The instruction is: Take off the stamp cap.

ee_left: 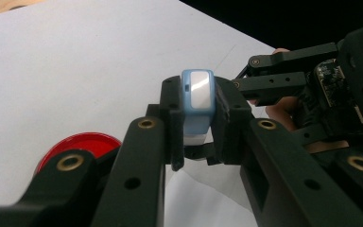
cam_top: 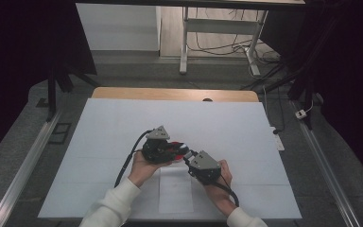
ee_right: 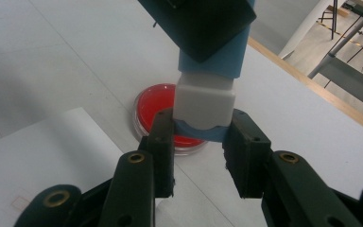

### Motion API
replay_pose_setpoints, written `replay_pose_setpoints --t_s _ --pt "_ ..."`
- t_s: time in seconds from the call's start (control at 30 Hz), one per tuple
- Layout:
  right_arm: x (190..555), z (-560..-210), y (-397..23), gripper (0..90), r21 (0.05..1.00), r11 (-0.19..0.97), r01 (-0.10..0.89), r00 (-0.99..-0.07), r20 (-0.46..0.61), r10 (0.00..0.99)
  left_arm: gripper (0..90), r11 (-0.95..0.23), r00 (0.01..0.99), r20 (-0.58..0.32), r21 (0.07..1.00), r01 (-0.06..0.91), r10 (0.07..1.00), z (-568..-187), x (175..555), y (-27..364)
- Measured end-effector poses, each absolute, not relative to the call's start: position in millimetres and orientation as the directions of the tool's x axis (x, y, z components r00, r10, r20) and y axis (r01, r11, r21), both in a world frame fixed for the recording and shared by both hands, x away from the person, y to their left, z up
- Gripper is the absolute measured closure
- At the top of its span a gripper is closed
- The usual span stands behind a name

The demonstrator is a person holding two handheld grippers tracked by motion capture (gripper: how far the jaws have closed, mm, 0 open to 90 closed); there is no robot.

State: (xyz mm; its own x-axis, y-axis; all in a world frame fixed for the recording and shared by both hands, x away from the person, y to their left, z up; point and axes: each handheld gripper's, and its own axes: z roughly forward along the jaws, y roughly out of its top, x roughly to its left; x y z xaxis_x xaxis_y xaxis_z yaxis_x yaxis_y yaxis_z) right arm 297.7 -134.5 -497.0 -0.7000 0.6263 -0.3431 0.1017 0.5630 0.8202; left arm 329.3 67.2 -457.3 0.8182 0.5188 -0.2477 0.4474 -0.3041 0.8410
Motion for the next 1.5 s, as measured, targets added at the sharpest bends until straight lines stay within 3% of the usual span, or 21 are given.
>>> replay_pose_setpoints --t_s 0.8,1.17,1.5 --pt "296.9 -496.5 -137.7 65.5 0.815 0.572 0.094 -0.699 -0.355 0.621 75.4 -0.283 0.816 -0.264 0.846 0.452 0.515 -459.1 329.6 67.3" --pt "293.3 -497.9 -138.2 65.6 0.848 0.519 0.106 -0.677 -0.321 0.663 75.4 -0.267 0.817 -0.271 0.852 0.450 0.509 -458.2 329.3 67.5" --pt "293.8 -496.2 -138.9 65.6 0.825 0.558 0.088 -0.684 -0.357 0.636 75.5 -0.269 0.817 -0.273 0.851 0.452 0.508 -458.5 329.6 67.4"
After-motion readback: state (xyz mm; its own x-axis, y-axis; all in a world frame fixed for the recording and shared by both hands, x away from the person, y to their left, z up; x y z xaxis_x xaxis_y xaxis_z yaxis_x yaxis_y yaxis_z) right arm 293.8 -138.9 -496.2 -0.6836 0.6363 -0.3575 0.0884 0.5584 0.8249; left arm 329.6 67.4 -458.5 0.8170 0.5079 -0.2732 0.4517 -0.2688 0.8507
